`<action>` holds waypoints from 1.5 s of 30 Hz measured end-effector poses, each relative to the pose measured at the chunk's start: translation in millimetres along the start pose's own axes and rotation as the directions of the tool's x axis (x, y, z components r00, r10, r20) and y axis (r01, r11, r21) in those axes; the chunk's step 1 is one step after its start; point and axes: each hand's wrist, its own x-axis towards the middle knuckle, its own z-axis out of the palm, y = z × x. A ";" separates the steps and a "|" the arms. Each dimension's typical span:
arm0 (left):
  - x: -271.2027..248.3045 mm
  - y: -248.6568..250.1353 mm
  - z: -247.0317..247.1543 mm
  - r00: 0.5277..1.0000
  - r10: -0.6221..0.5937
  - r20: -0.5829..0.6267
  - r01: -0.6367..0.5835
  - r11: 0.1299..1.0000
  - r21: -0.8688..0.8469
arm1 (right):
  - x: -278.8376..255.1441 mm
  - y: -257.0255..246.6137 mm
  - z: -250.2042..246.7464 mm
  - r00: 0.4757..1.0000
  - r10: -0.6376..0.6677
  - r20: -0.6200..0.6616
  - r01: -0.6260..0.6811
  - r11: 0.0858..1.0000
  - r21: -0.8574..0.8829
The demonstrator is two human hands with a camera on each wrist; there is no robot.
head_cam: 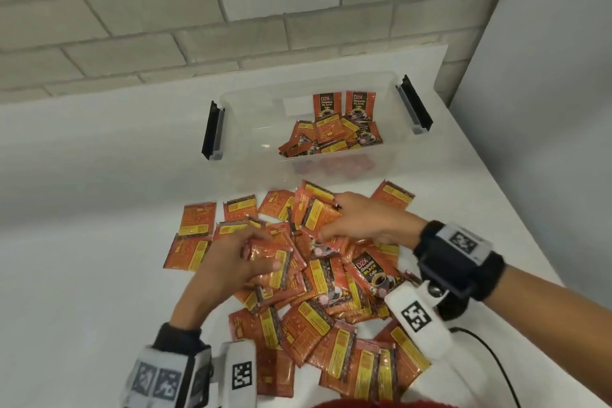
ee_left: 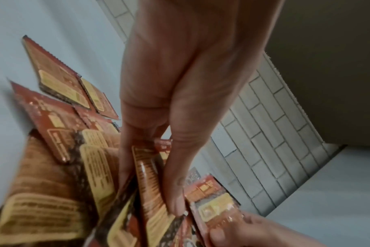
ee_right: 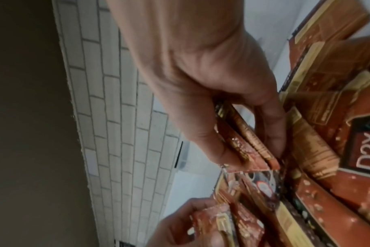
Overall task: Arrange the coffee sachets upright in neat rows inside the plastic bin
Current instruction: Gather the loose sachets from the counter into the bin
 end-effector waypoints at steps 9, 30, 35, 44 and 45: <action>-3.2 12.1 -12.6 0.998 0.029 -0.051 -0.032 0.998 -0.051 | 6.6 -3.3 -7.8 0.989 -0.037 -0.140 0.042 0.999 0.033; 174.3 153.1 -61.8 0.915 0.353 -0.195 -0.395 0.880 -0.264 | 28.7 -74.3 -152.5 0.945 -0.113 -0.307 0.192 0.951 0.241; 213.8 130.2 -43.0 0.985 0.156 0.078 -0.134 0.962 -0.238 | 70.9 -61.7 -147.2 0.980 -0.025 -0.200 0.054 0.989 0.141; 217.4 130.9 -32.5 0.948 -0.096 0.305 0.113 0.993 -0.038 | 102.2 -44.4 -131.3 0.954 0.062 -0.295 -0.091 0.992 -0.087; 217.2 131.4 -32.0 0.949 -0.087 0.302 0.108 0.993 -0.055 | 102.4 -43.0 -131.6 0.950 0.056 -0.306 -0.091 0.991 -0.101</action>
